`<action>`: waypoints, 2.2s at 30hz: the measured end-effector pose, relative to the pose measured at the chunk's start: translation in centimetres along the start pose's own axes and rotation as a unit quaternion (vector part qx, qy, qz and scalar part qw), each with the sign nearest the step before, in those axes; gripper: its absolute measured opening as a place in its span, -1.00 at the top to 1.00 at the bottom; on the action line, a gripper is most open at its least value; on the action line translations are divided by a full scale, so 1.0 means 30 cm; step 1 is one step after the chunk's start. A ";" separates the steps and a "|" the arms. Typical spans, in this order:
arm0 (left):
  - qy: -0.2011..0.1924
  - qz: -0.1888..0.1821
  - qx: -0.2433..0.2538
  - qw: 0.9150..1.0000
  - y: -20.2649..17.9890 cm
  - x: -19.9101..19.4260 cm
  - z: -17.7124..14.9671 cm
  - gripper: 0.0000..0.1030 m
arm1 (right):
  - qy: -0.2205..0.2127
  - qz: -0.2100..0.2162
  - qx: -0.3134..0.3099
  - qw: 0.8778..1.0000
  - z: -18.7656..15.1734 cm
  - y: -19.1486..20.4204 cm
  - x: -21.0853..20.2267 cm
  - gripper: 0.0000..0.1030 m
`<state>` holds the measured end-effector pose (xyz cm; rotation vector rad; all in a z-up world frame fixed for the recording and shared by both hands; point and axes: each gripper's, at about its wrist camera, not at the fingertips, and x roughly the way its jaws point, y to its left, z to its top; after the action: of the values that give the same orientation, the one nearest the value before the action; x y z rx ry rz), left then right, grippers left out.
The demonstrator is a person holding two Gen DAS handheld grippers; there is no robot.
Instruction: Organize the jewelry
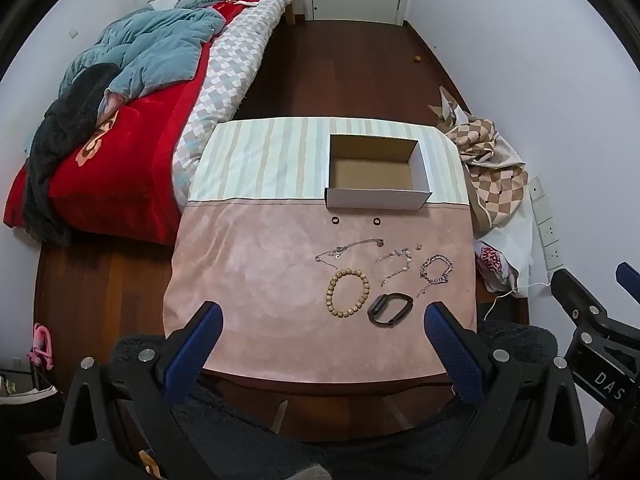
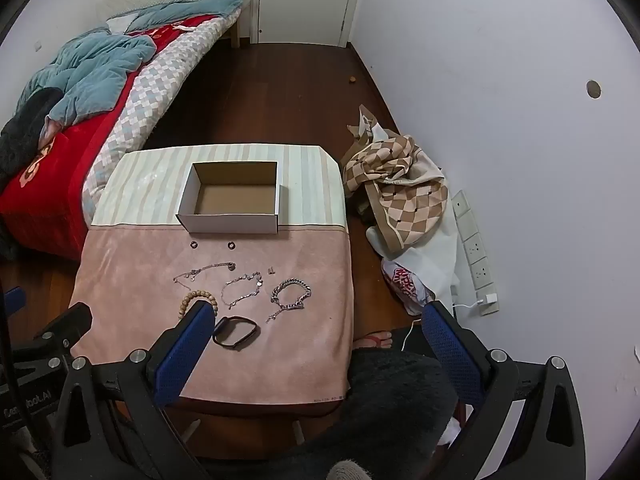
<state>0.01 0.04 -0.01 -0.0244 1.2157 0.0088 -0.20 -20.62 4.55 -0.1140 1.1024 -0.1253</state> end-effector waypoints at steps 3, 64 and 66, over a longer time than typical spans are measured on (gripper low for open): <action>0.001 -0.001 0.000 1.000 0.006 0.000 0.004 -1.00 | 0.000 0.000 0.000 1.000 -0.003 0.000 0.001 -1.00; -0.011 0.011 0.001 1.000 0.019 -0.053 0.000 -1.00 | 0.004 0.010 0.004 1.000 -0.042 0.002 -0.005 -1.00; -0.012 0.010 0.000 1.000 0.020 -0.053 -0.001 -1.00 | 0.004 0.009 0.004 1.000 -0.041 0.003 -0.004 -1.00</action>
<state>-0.57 0.64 1.47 -0.0118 1.1927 0.0275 -1.37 -20.56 4.09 -0.0966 1.1102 -0.1135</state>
